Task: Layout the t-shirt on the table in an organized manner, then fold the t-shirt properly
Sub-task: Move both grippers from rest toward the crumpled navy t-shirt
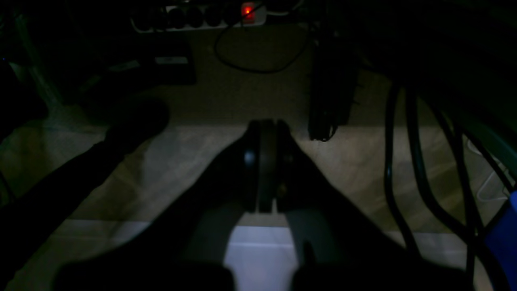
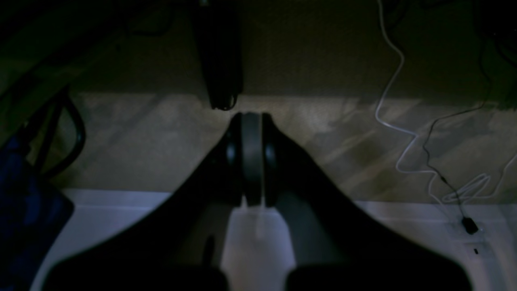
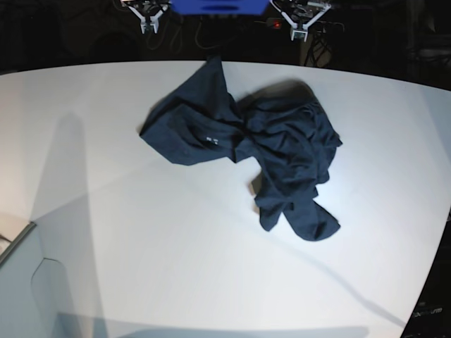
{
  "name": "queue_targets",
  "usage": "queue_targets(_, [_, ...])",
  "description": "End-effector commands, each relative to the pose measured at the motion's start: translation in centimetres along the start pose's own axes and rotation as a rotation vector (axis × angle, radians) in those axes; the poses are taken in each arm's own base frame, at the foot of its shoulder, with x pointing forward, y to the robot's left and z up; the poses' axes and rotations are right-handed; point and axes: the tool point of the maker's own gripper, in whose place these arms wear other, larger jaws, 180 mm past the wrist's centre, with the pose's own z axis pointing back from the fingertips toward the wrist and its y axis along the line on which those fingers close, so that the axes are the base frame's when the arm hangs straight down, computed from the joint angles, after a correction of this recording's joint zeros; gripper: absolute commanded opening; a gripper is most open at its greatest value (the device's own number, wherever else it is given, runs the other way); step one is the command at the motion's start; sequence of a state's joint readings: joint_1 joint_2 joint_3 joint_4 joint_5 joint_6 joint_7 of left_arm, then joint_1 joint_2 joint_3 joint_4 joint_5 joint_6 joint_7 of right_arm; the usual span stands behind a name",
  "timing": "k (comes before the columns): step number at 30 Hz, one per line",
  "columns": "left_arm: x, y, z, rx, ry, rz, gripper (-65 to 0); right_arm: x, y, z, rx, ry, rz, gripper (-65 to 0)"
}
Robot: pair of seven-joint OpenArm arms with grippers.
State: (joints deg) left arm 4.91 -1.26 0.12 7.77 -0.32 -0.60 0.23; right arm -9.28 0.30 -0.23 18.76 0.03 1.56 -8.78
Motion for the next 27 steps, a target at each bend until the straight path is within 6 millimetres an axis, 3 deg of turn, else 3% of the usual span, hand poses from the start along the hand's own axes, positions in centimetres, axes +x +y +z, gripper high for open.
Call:
queue_targets(1, [0.0, 0.2, 0.0, 0.008, -0.002, 0.001, -65.0, -0.4, -0.4, 0.0, -0.018, 0.004, 0.001, -65.0])
queue_targets(7, [-0.2, 0.2, 0.0, 0.008, 0.004, 0.001, -65.0, -1.4, -0.4, 0.1, -0.018, 0.016, 0.001, -65.0])
queue_targets(14, [-2.0, -0.1, 0.5, 0.001, -0.004, 0.001, -65.0, -2.7, -0.7, 1.1, -0.023, -0.033, 0.009, -65.0])
queue_targets(19, [-3.5, 1.9, 1.8, 0.027, -0.016, -0.014, -65.0, -3.3, -1.0, 2.7, -0.029, -0.093, 0.013, -65.0])
queue_targets(22, [-2.8, 3.6, 3.6, 0.042, -0.038, -0.006, -65.0, -2.8, -2.2, 4.8, -0.049, -0.144, 0.027, -65.0])
queue_targets(27, [2.2, 4.9, 9.2, -0.010, -0.207, 0.078, -65.0, 1.6, -2.9, 11.1, -0.067, -0.317, 0.056, -65.0])
